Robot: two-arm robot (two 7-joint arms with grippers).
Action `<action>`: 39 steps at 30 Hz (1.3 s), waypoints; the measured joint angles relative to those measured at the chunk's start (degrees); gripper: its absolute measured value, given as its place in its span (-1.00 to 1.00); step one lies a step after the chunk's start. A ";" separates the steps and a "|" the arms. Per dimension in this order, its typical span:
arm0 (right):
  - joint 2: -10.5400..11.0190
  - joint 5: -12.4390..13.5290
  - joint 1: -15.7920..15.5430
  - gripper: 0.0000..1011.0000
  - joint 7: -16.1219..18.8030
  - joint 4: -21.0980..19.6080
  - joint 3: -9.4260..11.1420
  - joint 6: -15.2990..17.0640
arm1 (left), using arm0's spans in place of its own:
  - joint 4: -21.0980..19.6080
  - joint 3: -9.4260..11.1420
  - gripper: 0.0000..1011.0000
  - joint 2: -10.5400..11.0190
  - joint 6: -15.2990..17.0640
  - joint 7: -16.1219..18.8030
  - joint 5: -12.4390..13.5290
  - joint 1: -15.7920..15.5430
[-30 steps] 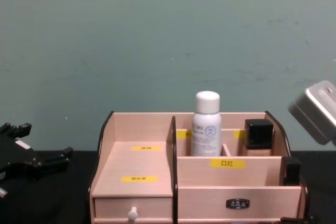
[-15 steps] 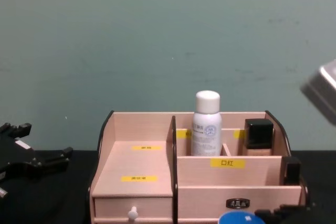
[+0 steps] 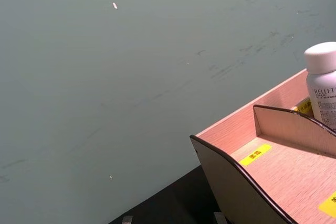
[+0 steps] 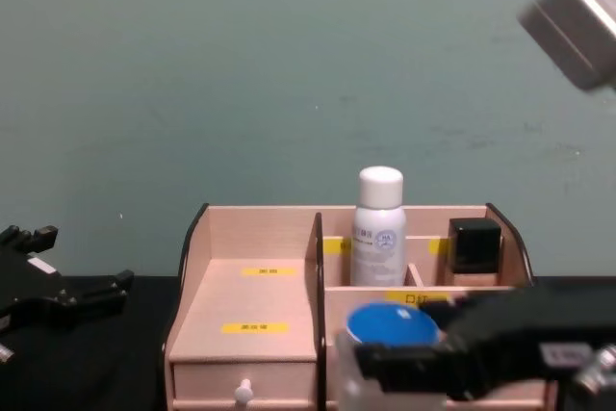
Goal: Pick up the facial cleanser and watermelon frost from the table and place them into the tiered storage box.
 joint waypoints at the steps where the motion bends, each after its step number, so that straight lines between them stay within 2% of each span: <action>1: -0.31 -0.15 0.41 0.40 -0.12 -0.10 -0.30 0.27 | 0.00 0.00 0.98 0.00 0.00 0.00 0.00 0.00; 5: -1.78 -1.06 2.35 0.40 -0.61 -0.17 -1.79 1.66 | 0.00 0.00 0.98 -0.01 0.00 0.00 0.00 0.00; 9: -4.20 -2.22 4.81 0.40 -1.15 0.38 -3.27 3.34 | 0.00 0.00 0.98 0.00 0.00 0.00 0.00 0.00; 10: -4.20 -2.22 4.81 0.40 -1.15 0.38 -3.27 3.34 | 0.00 0.00 0.98 0.00 0.00 0.00 0.00 0.00; 14: -6.84 -3.33 7.01 0.40 -1.67 1.83 -4.22 4.27 | 0.00 0.00 0.98 0.00 0.00 0.00 0.00 0.00; 25: -11.37 -6.68 11.12 0.40 -2.56 7.80 -6.26 3.52 | 0.00 0.00 0.98 0.00 0.00 0.00 0.00 0.00; 39: -15.14 -9.56 13.89 0.40 -3.39 14.72 -6.52 1.36 | 0.00 0.00 0.98 0.00 0.00 0.00 0.00 0.00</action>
